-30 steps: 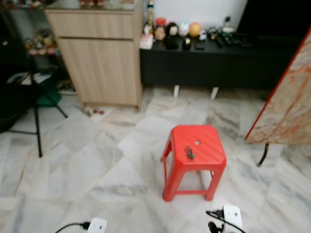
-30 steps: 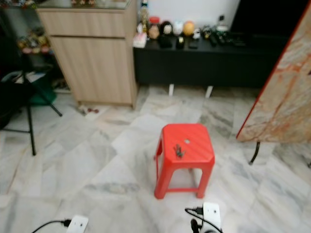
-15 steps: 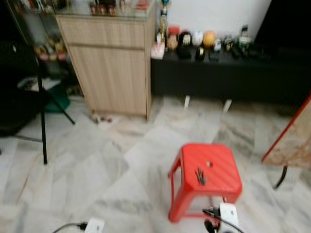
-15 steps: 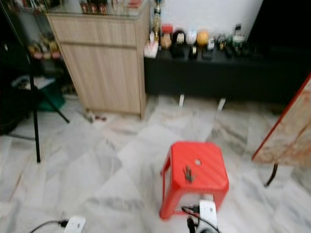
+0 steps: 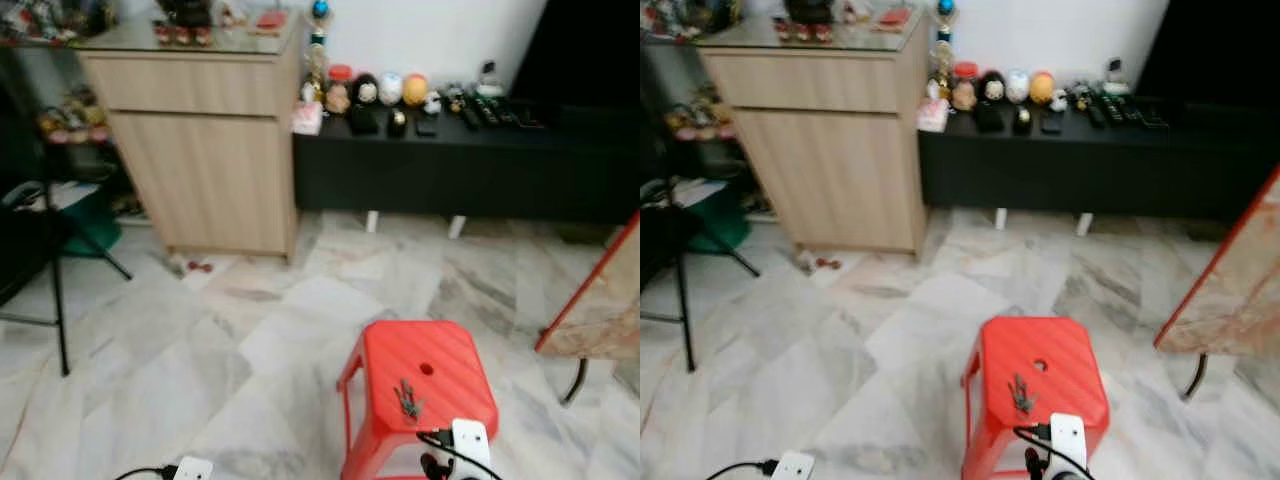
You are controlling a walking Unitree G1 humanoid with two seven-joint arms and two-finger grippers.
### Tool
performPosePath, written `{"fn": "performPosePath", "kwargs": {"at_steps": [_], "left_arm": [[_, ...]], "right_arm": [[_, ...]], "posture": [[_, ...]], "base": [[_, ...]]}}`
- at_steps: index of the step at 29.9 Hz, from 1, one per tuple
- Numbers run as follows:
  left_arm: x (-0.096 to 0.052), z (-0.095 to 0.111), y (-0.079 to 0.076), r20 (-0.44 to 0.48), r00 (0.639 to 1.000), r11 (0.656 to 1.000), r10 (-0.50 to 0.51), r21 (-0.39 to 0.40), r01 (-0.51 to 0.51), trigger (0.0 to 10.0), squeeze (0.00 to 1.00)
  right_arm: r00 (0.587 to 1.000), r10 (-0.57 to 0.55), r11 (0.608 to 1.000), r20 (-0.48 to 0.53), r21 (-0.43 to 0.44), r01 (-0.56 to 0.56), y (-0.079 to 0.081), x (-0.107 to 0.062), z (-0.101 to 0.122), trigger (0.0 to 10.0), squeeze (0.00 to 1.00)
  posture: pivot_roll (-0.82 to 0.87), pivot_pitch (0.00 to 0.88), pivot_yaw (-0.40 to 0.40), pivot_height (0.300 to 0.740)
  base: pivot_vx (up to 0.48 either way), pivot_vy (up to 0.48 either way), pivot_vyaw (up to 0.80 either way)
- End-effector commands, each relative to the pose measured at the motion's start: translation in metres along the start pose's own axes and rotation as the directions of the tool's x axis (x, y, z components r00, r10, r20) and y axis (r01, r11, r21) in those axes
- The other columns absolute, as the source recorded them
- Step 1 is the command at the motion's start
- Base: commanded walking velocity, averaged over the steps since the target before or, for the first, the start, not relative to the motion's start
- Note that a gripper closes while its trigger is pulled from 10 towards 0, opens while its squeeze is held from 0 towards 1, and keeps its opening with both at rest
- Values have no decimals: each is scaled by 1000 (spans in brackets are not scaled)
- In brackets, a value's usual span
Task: Hang keys on a hook
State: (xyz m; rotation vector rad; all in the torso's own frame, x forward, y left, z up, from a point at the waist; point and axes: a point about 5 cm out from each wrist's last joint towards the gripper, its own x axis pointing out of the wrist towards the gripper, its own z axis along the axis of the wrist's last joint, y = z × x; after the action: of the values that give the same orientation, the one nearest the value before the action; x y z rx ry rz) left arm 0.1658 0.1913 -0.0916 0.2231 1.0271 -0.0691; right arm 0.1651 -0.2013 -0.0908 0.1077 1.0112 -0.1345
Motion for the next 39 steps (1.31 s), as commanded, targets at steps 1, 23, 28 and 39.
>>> {"fn": "performPosePath", "kwargs": {"at_steps": [1,23,28,39], "left_arm": [[-3,-14,5,-46,999,1000,10,17,-9,10000,0],[-2,-13,4,-37,999,1000,-5,31,6,10000,0],[-2,-13,4,-40,999,1000,2,22,-1,10000,0],[-2,-14,3,-42,999,1000,1,26,1,10000,0]], "right_arm": [[1000,17,1000,21,4,-17,8,2,7,10000,0],[999,24,1000,31,5,-24,8,2,9,10000,0],[999,25,1000,30,4,-25,8,2,8,10000,0],[999,25,1000,30,3,-26,8,2,8,10000,0]], "posture": [[12,0,-32,740],[13,0,-37,740],[13,0,-38,740],[14,0,-39,740]], "base": [[0,0,0],[0,-80,0],[0,-202,0],[0,0,0]]}}
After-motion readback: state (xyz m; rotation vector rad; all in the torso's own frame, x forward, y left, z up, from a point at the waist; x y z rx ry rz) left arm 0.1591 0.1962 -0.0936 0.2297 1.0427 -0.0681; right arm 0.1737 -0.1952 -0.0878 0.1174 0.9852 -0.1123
